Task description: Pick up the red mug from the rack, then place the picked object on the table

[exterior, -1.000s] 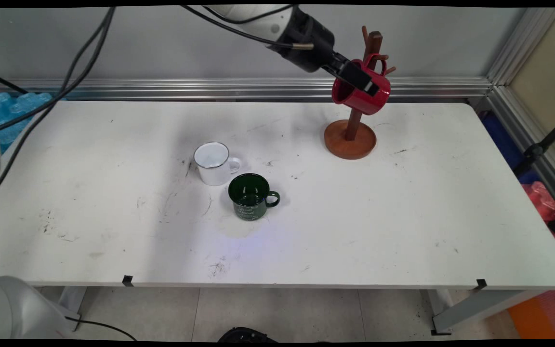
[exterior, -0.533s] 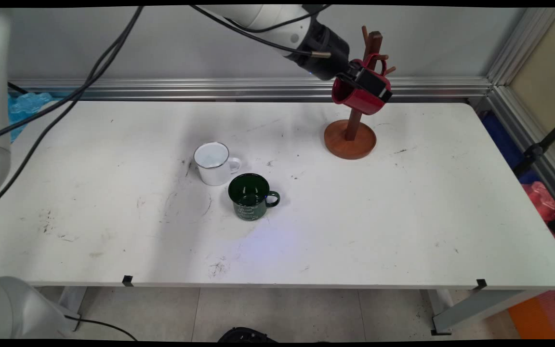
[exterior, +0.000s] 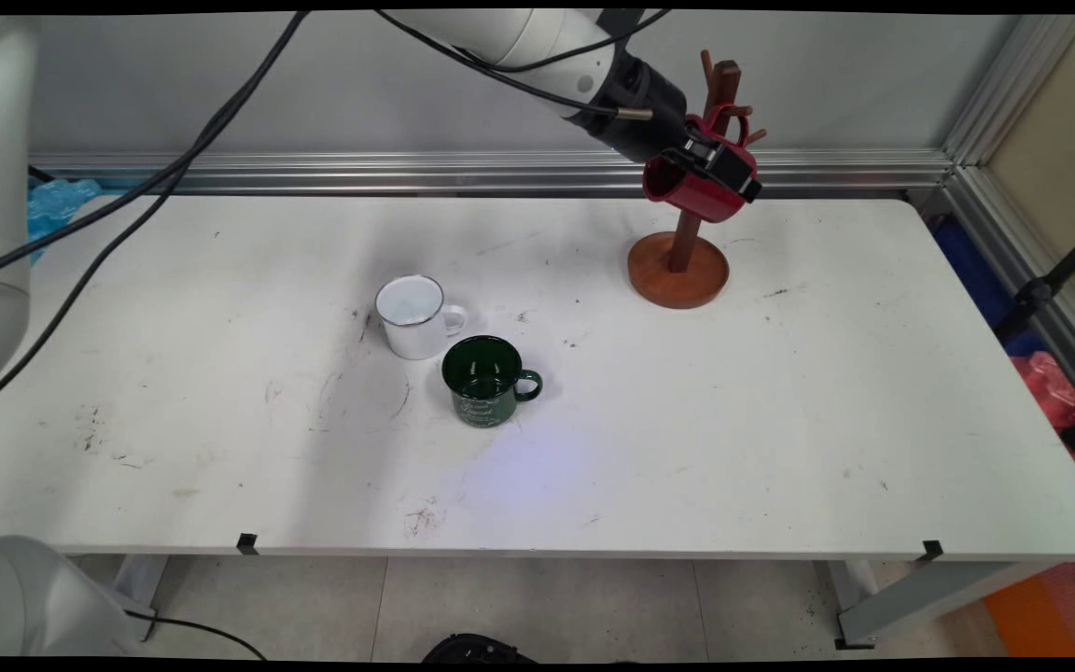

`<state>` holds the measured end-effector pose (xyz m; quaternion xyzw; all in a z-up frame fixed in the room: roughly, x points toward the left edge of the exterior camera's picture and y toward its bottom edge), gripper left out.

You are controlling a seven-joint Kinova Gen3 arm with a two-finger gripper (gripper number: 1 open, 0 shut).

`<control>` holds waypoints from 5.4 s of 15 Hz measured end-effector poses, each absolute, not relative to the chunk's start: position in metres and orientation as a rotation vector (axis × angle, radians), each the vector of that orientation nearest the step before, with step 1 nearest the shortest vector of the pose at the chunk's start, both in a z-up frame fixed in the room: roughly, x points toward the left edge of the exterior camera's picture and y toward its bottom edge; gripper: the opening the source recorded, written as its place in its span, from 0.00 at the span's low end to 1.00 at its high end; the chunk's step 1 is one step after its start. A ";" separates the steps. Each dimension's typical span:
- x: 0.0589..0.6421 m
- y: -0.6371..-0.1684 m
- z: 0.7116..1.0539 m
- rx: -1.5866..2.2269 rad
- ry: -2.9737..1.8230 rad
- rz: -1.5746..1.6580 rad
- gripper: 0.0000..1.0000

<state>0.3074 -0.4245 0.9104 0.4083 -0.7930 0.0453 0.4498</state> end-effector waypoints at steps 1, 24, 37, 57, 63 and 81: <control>0.307 -0.425 0.909 1.010 -1.962 0.113 0.00; 0.308 -0.418 0.925 0.935 -1.971 0.129 0.00; 0.306 -0.375 0.945 0.872 -2.011 0.062 0.00; 0.391 -0.363 0.960 1.089 -2.372 0.280 0.00; 0.395 -0.381 0.947 1.223 -2.478 0.322 0.00; 0.368 -0.434 0.866 1.301 -2.772 0.240 0.00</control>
